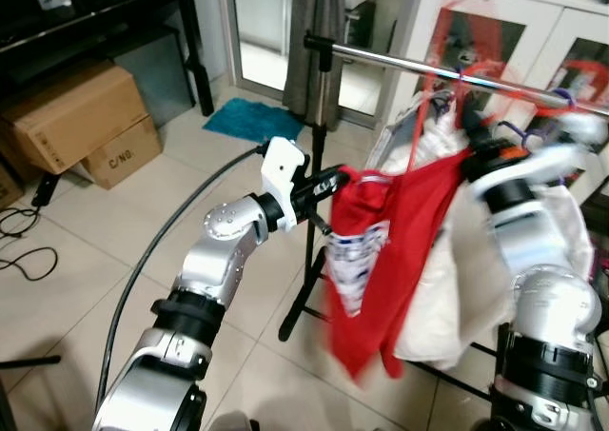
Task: Hang hanger
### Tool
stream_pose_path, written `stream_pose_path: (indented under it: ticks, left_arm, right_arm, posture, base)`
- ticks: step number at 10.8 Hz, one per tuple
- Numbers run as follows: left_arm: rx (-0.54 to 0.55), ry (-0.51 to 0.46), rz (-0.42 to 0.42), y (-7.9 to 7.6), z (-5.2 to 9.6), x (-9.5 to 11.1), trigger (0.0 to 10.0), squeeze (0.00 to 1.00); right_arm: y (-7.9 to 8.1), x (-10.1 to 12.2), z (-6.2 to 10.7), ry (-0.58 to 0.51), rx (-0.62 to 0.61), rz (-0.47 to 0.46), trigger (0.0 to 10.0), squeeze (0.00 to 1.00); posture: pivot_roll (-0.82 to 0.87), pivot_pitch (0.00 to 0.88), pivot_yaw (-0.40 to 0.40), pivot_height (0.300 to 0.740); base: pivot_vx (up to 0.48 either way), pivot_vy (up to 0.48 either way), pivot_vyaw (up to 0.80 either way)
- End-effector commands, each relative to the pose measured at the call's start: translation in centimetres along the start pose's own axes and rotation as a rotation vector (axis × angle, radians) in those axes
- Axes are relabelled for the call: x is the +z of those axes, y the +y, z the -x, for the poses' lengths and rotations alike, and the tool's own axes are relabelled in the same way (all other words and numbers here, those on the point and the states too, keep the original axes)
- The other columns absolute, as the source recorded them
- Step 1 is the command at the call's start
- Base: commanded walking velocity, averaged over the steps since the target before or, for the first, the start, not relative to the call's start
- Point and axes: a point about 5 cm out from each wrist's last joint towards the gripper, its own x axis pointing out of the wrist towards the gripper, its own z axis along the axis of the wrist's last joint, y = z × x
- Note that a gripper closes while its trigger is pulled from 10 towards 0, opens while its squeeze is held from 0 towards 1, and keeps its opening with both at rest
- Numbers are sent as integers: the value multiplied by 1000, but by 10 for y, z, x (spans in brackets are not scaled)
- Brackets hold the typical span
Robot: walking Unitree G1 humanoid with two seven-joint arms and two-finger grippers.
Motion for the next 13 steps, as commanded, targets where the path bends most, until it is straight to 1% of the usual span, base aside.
stream_pose_path:
  ticks: [1,2,3,4,5,6,7,8,9,10,11,12,13]
  left_arm:
    - [-30,-73,24,-2,-2,13,0,0]
    - [-70,-178,106,-2,4,29,0,0]
    - [-72,-330,213,5,13,49,0,0]
    - [-99,-458,306,10,23,68,0,0]
    - [-116,-521,351,12,26,78,0,0]
    - [-162,-609,406,13,32,94,0,0]
    - [-194,-610,405,12,35,100,0,0]
    - [-210,-593,405,10,36,100,0,0]
    - [-252,-570,416,4,36,101,0,0]
    - [-323,-462,386,-9,33,93,0,0]
    - [-345,-343,347,-17,31,76,0,0]
    - [-339,-255,324,-22,28,60,0,0]
    - [-335,-170,299,-25,28,45,0,0]
  right_arm:
    - [10,8,-1,-53,56,-59,0,0]
    - [24,19,2,-133,184,-216,0,0]
    - [26,24,3,-133,220,-181,0,0]
    - [22,7,3,46,199,184,0,0]
    - [18,-1,4,112,196,310,0,0]
    - [14,-7,5,153,169,361,0,0]
    - [11,-10,6,192,160,448,0,0]
    - [9,-12,6,208,155,495,0,0]
    - [3,-16,6,232,126,594,0,0]
    - [3,-13,4,181,103,559,0,0]
    - [9,-7,0,113,103,423,0,0]
    - [16,-2,-1,63,136,279,0,0]
    - [22,4,-1,18,168,174,0,0]
  posture:
    - [8,0,11,740]
    - [8,0,14,740]
    - [8,0,15,740]
    - [5,0,17,740]
    - [6,0,17,740]
    - [10,0,9,740]
    - [10,0,9,740]
    - [10,0,6,740]
    - [8,0,6,740]
    - [8,0,4,740]
    - [5,0,5,740]
    - [3,0,6,740]
    - [3,0,6,740]
  base:
    - [0,0,0]
    - [0,0,0]
    - [0,0,0]
    - [0,0,0]
    - [0,0,0]
    - [0,0,0]
    - [0,0,0]
    - [0,0,0]
    - [0,0,0]
    - [0,0,0]
    - [0,0,0]
    - [0,0,0]
    - [0,0,0]
